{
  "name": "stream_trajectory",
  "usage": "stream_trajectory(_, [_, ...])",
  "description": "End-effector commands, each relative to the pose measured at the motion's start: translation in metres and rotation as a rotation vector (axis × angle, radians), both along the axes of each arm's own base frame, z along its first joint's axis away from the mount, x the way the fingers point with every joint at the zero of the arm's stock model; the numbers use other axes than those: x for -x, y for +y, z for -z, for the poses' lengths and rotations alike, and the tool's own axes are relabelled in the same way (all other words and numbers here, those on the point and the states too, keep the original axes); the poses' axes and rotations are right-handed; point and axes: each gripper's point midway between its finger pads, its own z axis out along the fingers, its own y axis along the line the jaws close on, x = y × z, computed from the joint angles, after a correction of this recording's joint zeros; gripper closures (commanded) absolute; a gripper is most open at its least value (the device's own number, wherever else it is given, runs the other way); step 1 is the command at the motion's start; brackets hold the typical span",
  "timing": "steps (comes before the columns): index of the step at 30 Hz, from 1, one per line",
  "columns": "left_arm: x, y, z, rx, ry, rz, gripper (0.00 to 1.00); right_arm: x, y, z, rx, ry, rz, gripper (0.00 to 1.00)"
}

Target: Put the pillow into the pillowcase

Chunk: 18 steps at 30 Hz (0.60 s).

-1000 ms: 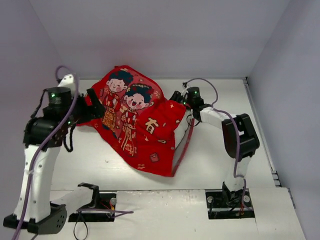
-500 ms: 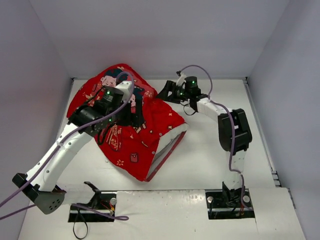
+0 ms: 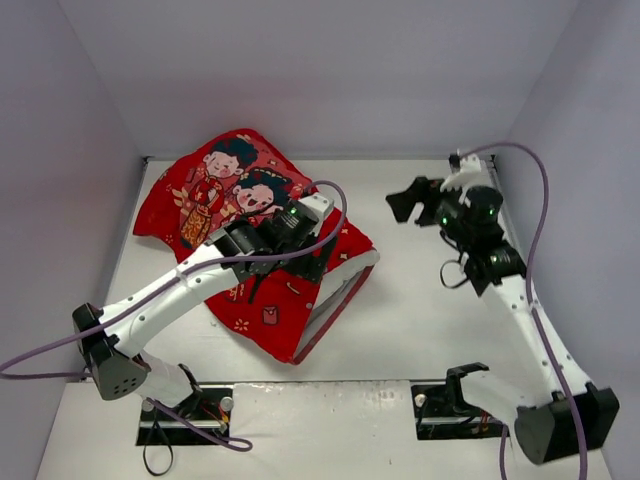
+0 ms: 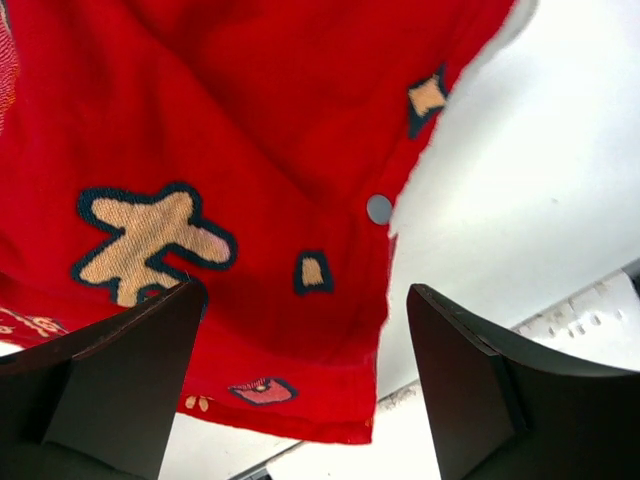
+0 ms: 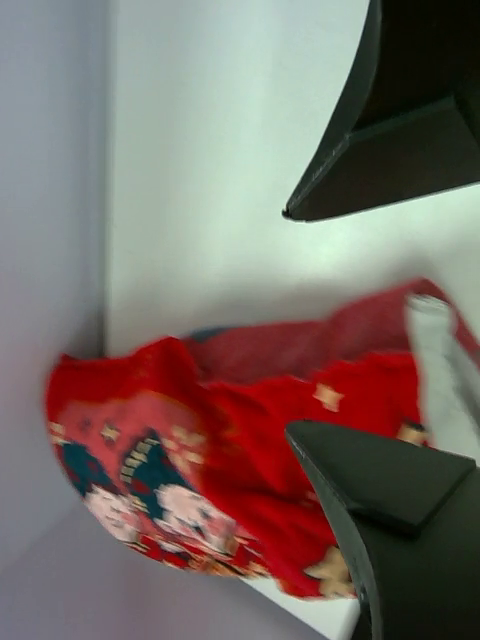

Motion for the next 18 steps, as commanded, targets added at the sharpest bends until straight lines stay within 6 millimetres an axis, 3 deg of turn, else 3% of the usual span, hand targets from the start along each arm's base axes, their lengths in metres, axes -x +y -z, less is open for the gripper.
stream_trajectory(1, [-0.021,-0.003,-0.031,0.060,-0.109,-0.111,0.21,0.039,0.013,0.055,-0.076,0.169,-0.056,0.26])
stream_trajectory(4, [-0.023,-0.006,-0.023,0.056,-0.089,-0.140,0.21,0.078,0.029,0.079,-0.144,0.234,-0.122,0.41])
stream_trajectory(9, [-0.016,-0.013,-0.013,0.038,-0.075,-0.124,0.21,0.115,0.052,0.109,-0.175,0.320,-0.210,0.47])
stream_trajectory(18, [-0.007,-0.030,-0.003,0.038,-0.014,-0.024,0.21,0.124,0.068,0.144,-0.176,0.436,-0.235,0.47])
